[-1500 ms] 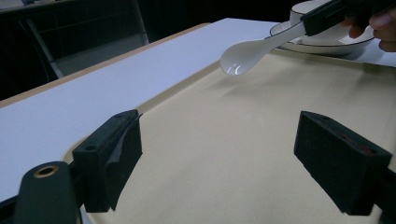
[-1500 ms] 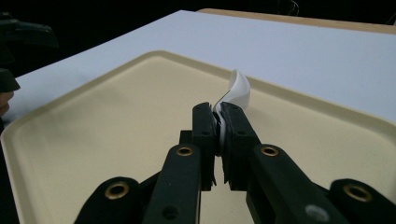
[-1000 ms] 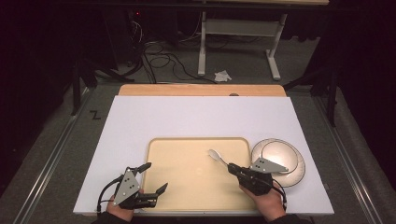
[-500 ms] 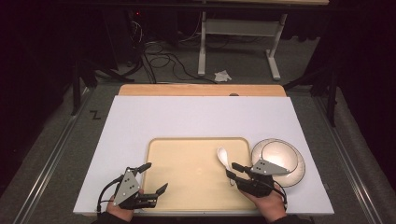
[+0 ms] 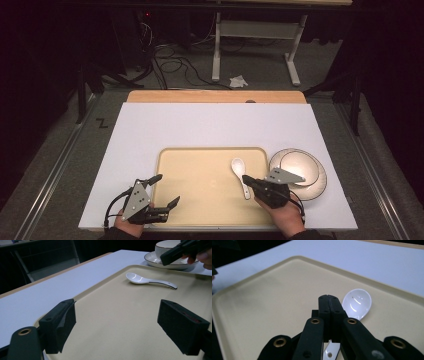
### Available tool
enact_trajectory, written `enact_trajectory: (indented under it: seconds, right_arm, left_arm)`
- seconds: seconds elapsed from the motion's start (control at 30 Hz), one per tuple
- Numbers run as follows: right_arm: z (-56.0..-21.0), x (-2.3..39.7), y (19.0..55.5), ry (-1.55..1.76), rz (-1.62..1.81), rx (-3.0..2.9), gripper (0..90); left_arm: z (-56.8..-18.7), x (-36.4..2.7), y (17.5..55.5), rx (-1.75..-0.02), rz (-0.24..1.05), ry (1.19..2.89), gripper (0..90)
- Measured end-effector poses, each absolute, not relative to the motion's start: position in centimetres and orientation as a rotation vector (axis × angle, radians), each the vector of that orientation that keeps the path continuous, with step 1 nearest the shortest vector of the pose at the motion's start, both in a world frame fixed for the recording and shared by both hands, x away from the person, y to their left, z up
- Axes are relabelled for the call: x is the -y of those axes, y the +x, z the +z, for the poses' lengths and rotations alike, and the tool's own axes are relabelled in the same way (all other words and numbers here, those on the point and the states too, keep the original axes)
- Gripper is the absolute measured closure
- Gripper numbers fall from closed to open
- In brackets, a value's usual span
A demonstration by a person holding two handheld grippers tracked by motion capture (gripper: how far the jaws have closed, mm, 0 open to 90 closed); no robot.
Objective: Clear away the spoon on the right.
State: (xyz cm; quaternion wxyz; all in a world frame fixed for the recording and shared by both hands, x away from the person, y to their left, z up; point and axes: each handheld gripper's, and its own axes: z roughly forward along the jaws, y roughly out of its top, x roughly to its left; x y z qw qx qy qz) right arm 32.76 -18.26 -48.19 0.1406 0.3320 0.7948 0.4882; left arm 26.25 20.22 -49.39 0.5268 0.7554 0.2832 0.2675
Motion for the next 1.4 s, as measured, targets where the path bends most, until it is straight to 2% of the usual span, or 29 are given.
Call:
enact_trajectory:
  seconds: [0.13,0.3,0.53,1.4]
  right_arm:
    - [-47.6,15.6,34.5,0.967,1.291,-2.318,90.0]
    - [-48.9,12.5,38.5,1.022,1.1,-2.389,90.0]
    - [-49.7,10.6,39.7,1.01,0.984,-2.459,90.0]
    - [-49.5,12.2,40.4,1.075,0.989,-2.411,90.0]
  left_arm:
    - [-49.3,-20.3,26.1,-0.674,0.639,1.801,15.8]
    - [-49.3,-20.6,26.1,-0.675,0.637,1.786,15.8]
    - [-49.2,-20.5,26.1,-0.664,0.637,1.791,15.8]
    - [-49.2,-20.5,26.1,-0.666,0.639,1.791,15.8]
